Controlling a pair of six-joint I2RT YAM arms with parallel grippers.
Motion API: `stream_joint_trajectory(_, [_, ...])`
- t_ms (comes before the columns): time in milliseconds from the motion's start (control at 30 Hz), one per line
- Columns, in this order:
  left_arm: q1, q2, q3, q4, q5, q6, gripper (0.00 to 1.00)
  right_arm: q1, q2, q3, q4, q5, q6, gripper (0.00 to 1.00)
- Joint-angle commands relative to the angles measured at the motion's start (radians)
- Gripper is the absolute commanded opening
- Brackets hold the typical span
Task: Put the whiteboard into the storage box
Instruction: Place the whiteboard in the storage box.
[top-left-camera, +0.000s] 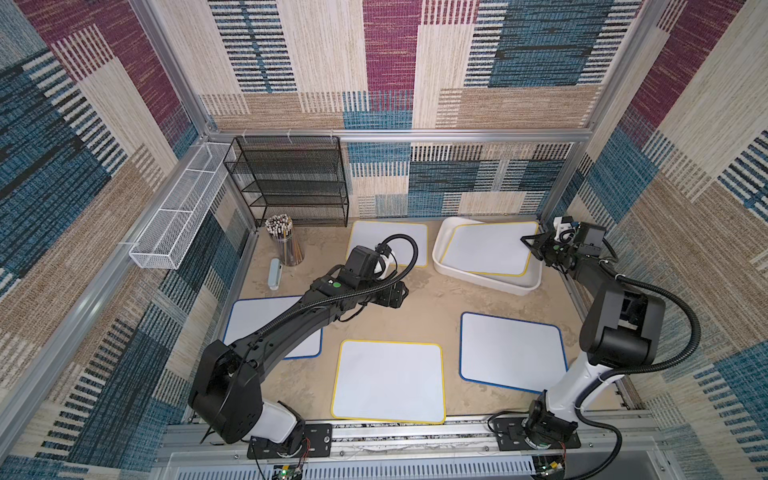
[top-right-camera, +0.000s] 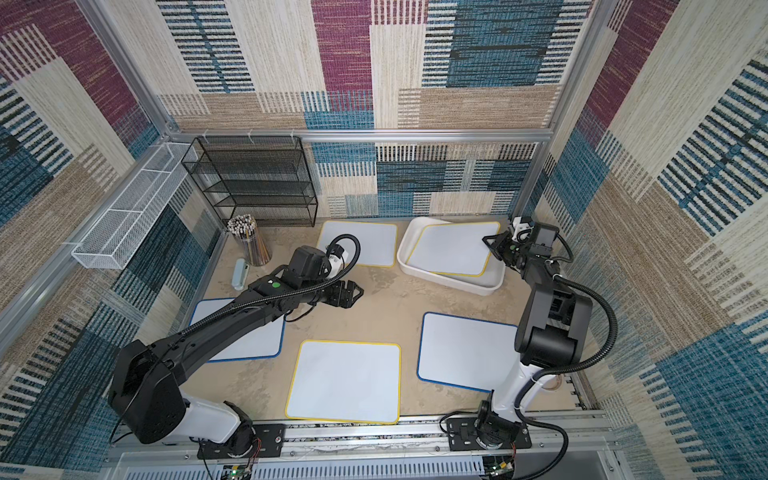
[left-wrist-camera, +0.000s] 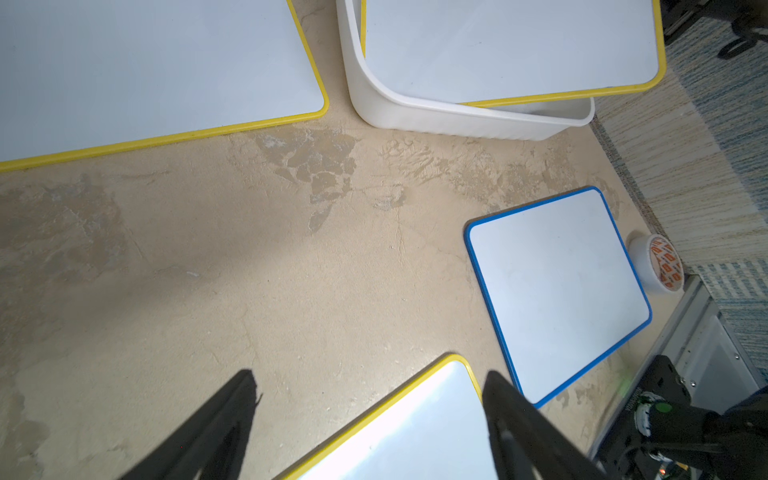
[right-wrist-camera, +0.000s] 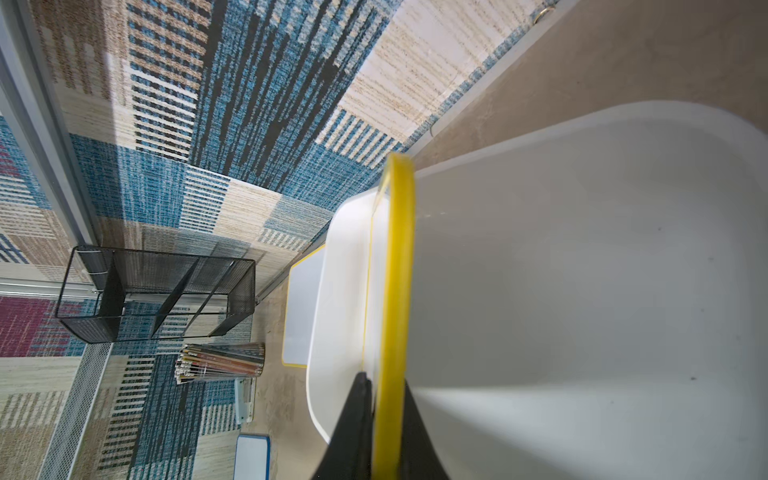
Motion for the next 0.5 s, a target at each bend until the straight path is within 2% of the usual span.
stream_joint_trajectory(0, [0.001, 0.0, 0.003, 0.012, 0.02, 0.007, 0.87, -0.005, 0.017, -0.014, 0.074, -0.009, -0.005, 0.17])
stream_joint_trajectory(333, [0.001, 0.005, -0.001, 0.021, 0.031, -0.002, 0.87, -0.025, 0.07, -0.028, 0.101, 0.03, -0.007, 0.4])
stream_joint_trajectory(467, [0.001, 0.014, 0.002, 0.013, 0.028, -0.005, 0.87, -0.026, 0.078, -0.005, 0.081, 0.081, -0.028, 0.5])
